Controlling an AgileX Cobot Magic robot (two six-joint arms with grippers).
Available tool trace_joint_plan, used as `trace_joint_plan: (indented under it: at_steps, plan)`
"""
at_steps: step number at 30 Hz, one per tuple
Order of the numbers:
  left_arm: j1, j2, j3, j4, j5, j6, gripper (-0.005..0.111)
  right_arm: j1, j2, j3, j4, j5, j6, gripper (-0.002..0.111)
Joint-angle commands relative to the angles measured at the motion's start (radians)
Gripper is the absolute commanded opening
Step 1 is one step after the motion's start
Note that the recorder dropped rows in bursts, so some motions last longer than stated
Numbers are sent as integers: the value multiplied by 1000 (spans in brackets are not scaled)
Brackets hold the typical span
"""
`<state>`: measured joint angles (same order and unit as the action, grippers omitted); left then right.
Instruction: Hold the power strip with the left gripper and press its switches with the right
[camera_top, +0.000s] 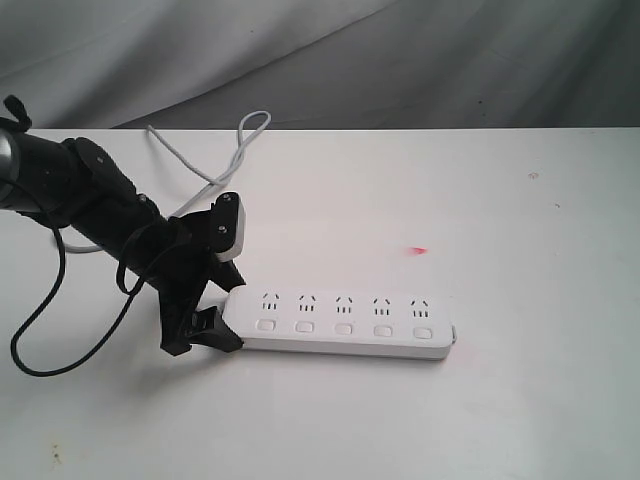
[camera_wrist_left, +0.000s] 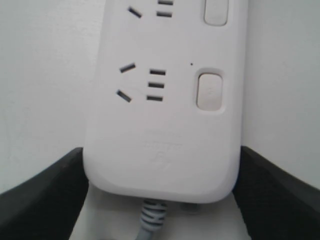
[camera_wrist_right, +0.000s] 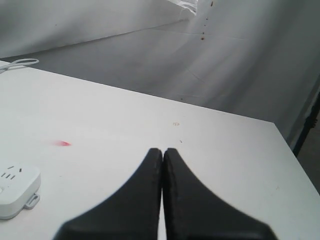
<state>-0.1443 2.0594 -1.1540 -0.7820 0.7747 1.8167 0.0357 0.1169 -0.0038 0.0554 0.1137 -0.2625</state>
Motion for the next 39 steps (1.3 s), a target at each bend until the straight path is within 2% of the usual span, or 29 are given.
trace_joint_plan:
  at_steps: [1,9,13,22,27,33,39]
  plan:
    - [-6,-7,-6,-8,7,-5,64,-6,-4,4,11,-12,4,0]
    - [-6,-7,-6,-8,7,-5,64,-6,-4,4,11,-12,4,0]
    - [-6,-7,-6,-89,-31,50,64,-6,-4,4,11,-12,4,0]
    - [-6,-7,-6,-92,-46,50,64,-6,-4,4,11,-12,4,0]
    - [-6,-7,-6,-92,-38,48,88,-6,-4,4,11,-12,4,0]
    - [-6,-24,-6,-92,-42,19,90,-6,-4,4,11,-12,4,0]
    - [-6,-150,-15,-45,-34,10,90,-6,-4,4,11,-12,4,0]
